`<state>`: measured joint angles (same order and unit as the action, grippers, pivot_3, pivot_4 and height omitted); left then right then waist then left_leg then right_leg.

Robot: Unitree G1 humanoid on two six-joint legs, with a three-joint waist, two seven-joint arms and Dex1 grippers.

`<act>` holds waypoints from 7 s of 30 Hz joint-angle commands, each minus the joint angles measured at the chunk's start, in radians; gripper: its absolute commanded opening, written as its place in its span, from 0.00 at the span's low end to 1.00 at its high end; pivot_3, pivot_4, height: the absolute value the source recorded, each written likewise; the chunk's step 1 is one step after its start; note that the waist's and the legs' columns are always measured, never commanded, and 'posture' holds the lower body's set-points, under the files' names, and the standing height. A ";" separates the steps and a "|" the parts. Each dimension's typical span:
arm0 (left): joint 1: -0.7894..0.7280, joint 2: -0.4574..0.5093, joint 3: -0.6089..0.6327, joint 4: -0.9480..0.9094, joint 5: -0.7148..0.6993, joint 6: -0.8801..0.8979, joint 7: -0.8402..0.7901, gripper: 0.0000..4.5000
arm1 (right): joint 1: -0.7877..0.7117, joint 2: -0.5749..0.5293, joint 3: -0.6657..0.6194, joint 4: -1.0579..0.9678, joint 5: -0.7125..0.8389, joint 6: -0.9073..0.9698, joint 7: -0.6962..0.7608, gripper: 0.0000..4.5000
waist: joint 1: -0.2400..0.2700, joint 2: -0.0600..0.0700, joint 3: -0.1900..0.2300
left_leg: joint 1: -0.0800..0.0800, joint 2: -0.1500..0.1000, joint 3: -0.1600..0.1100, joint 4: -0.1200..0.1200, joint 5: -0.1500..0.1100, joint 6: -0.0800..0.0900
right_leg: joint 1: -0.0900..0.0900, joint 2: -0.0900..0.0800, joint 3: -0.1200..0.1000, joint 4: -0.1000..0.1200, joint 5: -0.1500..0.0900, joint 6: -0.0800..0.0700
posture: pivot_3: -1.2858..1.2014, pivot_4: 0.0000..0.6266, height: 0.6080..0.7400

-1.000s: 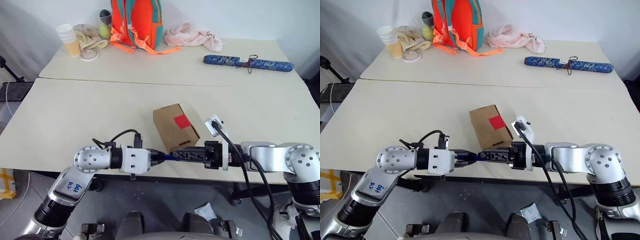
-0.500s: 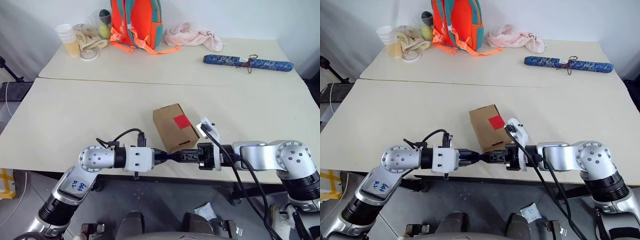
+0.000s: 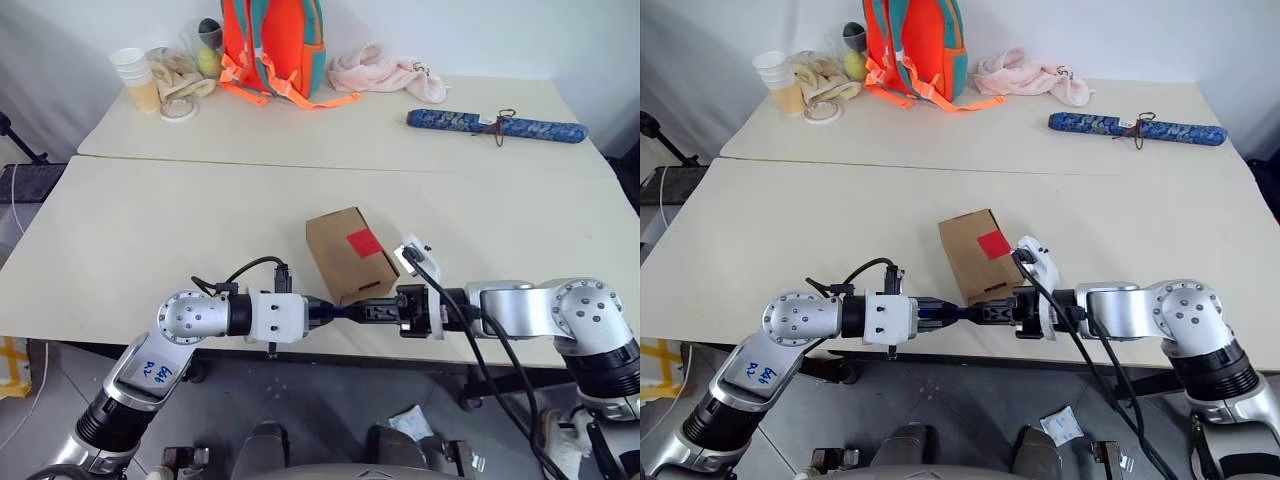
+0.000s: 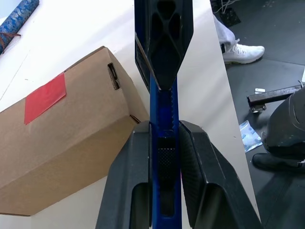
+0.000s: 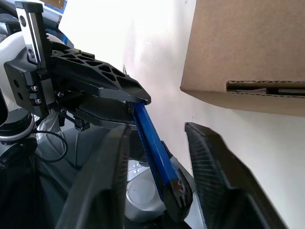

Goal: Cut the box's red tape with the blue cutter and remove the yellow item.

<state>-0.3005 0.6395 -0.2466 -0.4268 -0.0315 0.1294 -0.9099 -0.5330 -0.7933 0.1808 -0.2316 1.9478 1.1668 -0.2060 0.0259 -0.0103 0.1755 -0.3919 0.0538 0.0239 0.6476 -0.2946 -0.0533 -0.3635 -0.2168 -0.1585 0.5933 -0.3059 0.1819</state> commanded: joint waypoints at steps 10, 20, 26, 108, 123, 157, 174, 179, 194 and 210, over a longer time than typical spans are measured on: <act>0.010 0.012 0.025 -0.046 -0.044 0.017 -0.013 0.27 | -0.010 -0.006 0.003 -0.008 0.024 -0.004 0.007 0.03 | 0.000 0.000 0.000 | -0.001 0.000 0.000 0.000 0.000 0.000 | -0.002 0.000 0.000 0.000 0.000 0.000 | 0.52 0.24 1.00; 0.158 0.140 0.286 -0.102 -0.330 0.144 -0.119 0.80 | 0.036 -0.121 -0.127 -0.102 0.024 0.035 0.310 0.03 | 0.000 0.000 0.000 | -0.011 0.000 0.000 0.002 0.000 0.000 | -0.011 0.000 0.000 0.002 0.000 0.000 | 0.52 0.24 1.00; 0.182 0.237 0.503 0.174 -0.579 0.386 -0.216 0.80 | 0.209 -0.335 -0.441 -0.211 0.024 0.015 0.553 0.03 | 0.013 0.001 0.001 | -0.012 0.000 0.000 0.003 0.000 0.000 | -0.011 0.000 0.000 0.002 0.000 0.000 | 0.52 0.24 1.00; -0.537 -0.268 0.022 0.760 -0.087 0.288 -0.051 0.00 | -0.215 -0.139 -0.243 -0.125 -0.462 0.054 0.009 0.03 | -0.003 -0.004 0.001 | -0.014 0.000 0.002 0.006 0.000 0.000 | -0.012 -0.001 -0.001 0.003 0.003 0.001 | 0.52 0.24 1.00; -0.536 -0.276 0.015 0.761 -0.081 0.297 -0.038 0.00 | -0.196 -0.166 -0.253 -0.133 -0.404 0.100 0.006 0.03 | -0.002 -0.004 0.000 | -0.014 0.000 0.002 0.007 0.000 0.000 | -0.012 -0.001 -0.001 0.004 0.003 0.001 | 0.52 0.24 1.00; -0.526 -0.332 -0.083 0.710 -0.003 0.405 0.047 0.00 | -0.392 -0.444 0.043 0.023 0.024 0.146 -0.118 0.03 | 0.021 -0.003 -0.001 | -0.013 0.000 0.002 0.014 -0.002 0.004 | -0.007 -0.001 -0.002 0.003 0.003 0.001 | 0.52 0.24 1.00; -0.520 -0.363 -0.079 0.718 -0.005 0.405 0.074 0.00 | -0.513 -0.404 0.147 0.194 0.024 0.249 -0.058 0.03 | 0.028 -0.003 -0.001 | -0.014 0.000 0.002 0.015 -0.003 0.005 | -0.007 -0.001 -0.001 0.003 0.003 0.001 | 0.52 0.24 1.00; -0.510 -0.376 -0.077 0.717 -0.006 0.407 0.084 0.00 | -0.597 -0.409 0.200 0.262 0.024 0.311 -0.027 0.03 | 0.028 -0.003 -0.001 | -0.014 0.000 0.003 0.015 -0.003 0.005 | -0.007 -0.002 -0.001 0.003 0.003 0.001 | 0.52 0.24 1.00; -0.496 -0.373 -0.071 0.706 -0.007 0.413 0.095 0.00 | -0.666 -0.443 0.300 0.315 0.024 0.390 0.026 0.03 | 0.028 -0.003 -0.001 | -0.014 0.000 0.003 0.015 -0.003 0.005 | -0.007 -0.002 -0.001 0.003 0.003 0.001 | 0.52 0.24 1.00; -0.486 -0.373 -0.072 0.694 -0.009 0.419 0.100 0.00 | -0.675 -0.493 0.336 0.297 0.024 0.408 0.079 0.03 | 0.028 -0.003 -0.001 | -0.014 0.000 0.003 0.015 -0.003 0.005 | -0.007 -0.002 -0.001 0.003 0.003 0.001 | 0.52 0.24 1.00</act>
<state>-0.8413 0.2657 -0.2638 0.2264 -0.0704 0.5018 -0.8058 -1.2055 -1.2571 0.5075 0.0862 1.9476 1.5522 -0.1477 0.0539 -0.0129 0.1744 -0.4060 0.0539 0.0270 0.6627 -0.2979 -0.0480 -0.3708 -0.2184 -0.1600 0.5958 -0.3032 0.1831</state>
